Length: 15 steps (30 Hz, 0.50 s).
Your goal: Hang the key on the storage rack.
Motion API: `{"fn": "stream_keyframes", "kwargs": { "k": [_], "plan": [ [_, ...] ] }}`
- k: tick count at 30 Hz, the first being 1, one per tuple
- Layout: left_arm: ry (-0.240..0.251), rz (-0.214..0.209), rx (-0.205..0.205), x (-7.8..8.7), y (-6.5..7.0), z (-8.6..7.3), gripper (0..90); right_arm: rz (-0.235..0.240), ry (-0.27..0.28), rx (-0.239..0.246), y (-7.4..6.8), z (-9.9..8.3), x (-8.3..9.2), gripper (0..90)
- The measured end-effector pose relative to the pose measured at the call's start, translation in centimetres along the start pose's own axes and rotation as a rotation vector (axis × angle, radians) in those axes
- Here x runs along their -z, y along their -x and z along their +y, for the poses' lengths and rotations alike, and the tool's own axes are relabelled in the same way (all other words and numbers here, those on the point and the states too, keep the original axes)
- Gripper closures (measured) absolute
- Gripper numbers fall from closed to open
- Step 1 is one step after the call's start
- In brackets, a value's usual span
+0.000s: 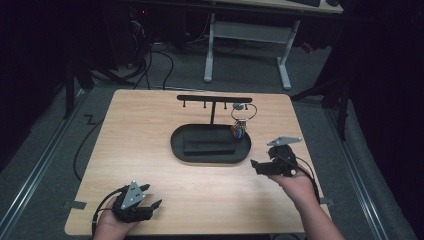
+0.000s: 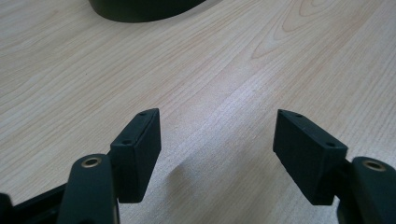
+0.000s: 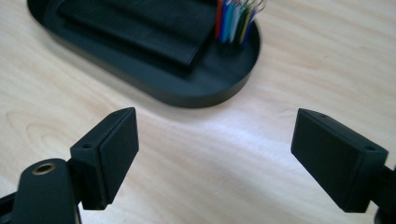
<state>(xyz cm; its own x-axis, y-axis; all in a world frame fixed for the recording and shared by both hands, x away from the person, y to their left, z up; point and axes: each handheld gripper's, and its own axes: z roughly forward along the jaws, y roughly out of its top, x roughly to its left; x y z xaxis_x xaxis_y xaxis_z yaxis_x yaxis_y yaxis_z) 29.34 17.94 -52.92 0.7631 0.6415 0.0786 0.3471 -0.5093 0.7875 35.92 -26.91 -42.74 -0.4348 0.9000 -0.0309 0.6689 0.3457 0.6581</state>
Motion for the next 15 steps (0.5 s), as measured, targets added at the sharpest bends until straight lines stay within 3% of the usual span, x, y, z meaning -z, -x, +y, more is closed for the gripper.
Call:
{"fn": "stream_keyframes", "kwargs": {
  "k": [6, 8, 12, 15],
  "plan": [
    [0.003, -0.006, -0.005, -0.1, 0.2, 0.0, 32.8, 0.042, 0.05, -0.005, -1.7, -4.1, -1.2, 14.5],
    [0.014, -0.006, -0.028, -0.1, 0.4, 0.2, 33.1, 0.048, 0.066, -0.021, -2.1, -5.5, -1.6, 14.2],
    [0.021, -0.013, -0.053, -0.3, 0.9, 0.5, 33.3, 0.039, 0.146, -0.052, -3.1, -8.3, -1.7, 14.2],
    [0.014, -0.018, -0.059, -0.5, 1.2, 0.5, 33.8, 0.044, 0.24, -0.114, -3.8, -10.4, -1.2, 12.0]
  ]
}}
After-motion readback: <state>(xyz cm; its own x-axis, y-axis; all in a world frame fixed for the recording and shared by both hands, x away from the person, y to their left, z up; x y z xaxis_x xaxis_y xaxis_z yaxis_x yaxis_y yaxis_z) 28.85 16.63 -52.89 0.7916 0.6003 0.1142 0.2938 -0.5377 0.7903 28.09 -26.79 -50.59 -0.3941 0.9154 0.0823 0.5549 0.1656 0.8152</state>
